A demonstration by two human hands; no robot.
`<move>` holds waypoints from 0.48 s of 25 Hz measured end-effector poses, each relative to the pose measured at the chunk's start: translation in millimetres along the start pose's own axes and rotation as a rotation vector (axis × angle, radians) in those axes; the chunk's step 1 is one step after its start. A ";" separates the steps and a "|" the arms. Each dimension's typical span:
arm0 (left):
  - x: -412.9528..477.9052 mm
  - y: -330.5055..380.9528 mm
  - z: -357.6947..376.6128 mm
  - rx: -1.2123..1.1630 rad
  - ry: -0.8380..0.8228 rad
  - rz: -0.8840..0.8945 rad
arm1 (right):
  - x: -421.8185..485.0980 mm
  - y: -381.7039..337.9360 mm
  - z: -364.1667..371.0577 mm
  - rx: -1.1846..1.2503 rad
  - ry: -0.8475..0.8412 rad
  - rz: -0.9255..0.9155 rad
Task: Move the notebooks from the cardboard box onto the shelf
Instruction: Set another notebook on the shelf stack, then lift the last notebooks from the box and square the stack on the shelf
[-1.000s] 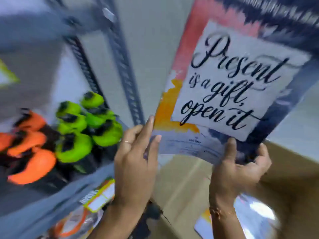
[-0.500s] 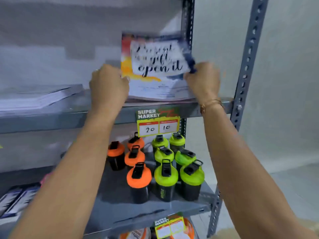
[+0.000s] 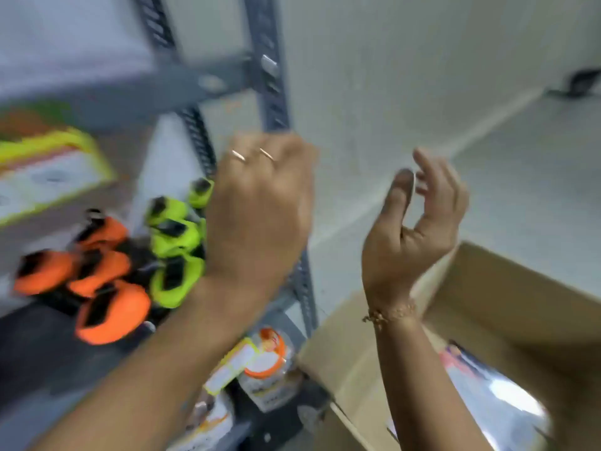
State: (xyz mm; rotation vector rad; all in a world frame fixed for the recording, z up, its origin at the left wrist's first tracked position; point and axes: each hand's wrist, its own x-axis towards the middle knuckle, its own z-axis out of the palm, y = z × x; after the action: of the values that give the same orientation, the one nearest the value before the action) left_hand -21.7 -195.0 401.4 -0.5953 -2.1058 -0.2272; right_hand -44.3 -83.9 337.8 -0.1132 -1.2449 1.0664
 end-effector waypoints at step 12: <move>-358.4 186.5 337.6 -0.238 -1.793 -0.447 | -208.6 258.5 -347.7 -1.334 -0.555 1.763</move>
State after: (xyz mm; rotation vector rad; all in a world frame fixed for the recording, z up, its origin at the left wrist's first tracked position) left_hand -6.4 -24.0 -96.4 -0.4333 -4.0044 -0.1940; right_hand 96.3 69.2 -95.8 -2.4142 -2.1676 1.4220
